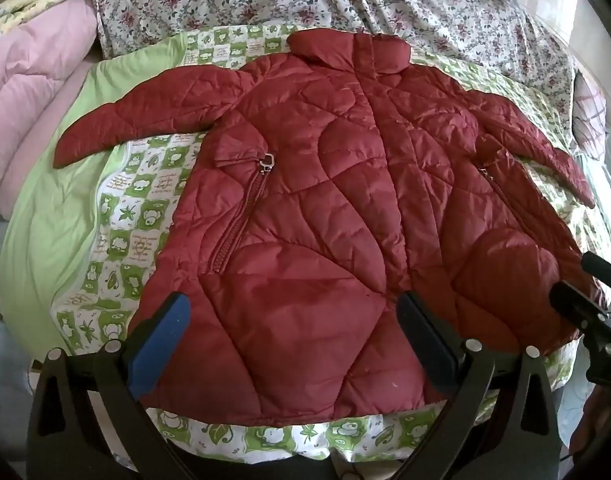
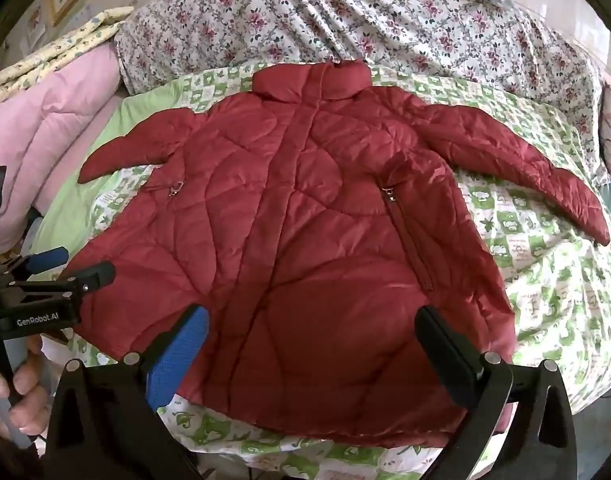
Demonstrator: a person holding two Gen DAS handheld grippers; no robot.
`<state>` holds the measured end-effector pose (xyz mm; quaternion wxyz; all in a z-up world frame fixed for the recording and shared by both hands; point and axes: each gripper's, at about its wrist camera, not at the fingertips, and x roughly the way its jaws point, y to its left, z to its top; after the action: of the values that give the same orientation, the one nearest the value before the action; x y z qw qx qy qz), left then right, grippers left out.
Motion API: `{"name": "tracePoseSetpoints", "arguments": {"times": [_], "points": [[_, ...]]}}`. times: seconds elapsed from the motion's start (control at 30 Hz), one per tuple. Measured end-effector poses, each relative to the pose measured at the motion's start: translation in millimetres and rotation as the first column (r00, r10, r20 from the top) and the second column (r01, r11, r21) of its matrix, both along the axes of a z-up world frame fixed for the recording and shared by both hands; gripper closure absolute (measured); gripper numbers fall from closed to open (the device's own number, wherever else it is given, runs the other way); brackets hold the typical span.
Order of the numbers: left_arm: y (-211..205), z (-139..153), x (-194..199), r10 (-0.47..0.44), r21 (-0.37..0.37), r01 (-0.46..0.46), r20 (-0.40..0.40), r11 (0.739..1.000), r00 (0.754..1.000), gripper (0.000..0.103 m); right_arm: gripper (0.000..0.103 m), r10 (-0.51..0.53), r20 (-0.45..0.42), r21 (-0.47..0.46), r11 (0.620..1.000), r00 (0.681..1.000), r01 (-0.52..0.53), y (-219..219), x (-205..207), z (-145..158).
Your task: Fold large clothes
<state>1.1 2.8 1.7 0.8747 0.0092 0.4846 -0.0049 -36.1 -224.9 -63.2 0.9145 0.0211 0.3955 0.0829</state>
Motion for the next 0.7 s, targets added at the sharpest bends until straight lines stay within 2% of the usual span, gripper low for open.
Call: {"name": "tracePoseSetpoints", "arguments": {"times": [0.7], "points": [[-6, 1, -5, 0.0, 0.0, 0.0, -0.001, 1.0, 1.0, 0.0, 0.0, 0.002, 0.005, -0.003, 1.0, 1.0, -0.002, 2, 0, 1]]}}
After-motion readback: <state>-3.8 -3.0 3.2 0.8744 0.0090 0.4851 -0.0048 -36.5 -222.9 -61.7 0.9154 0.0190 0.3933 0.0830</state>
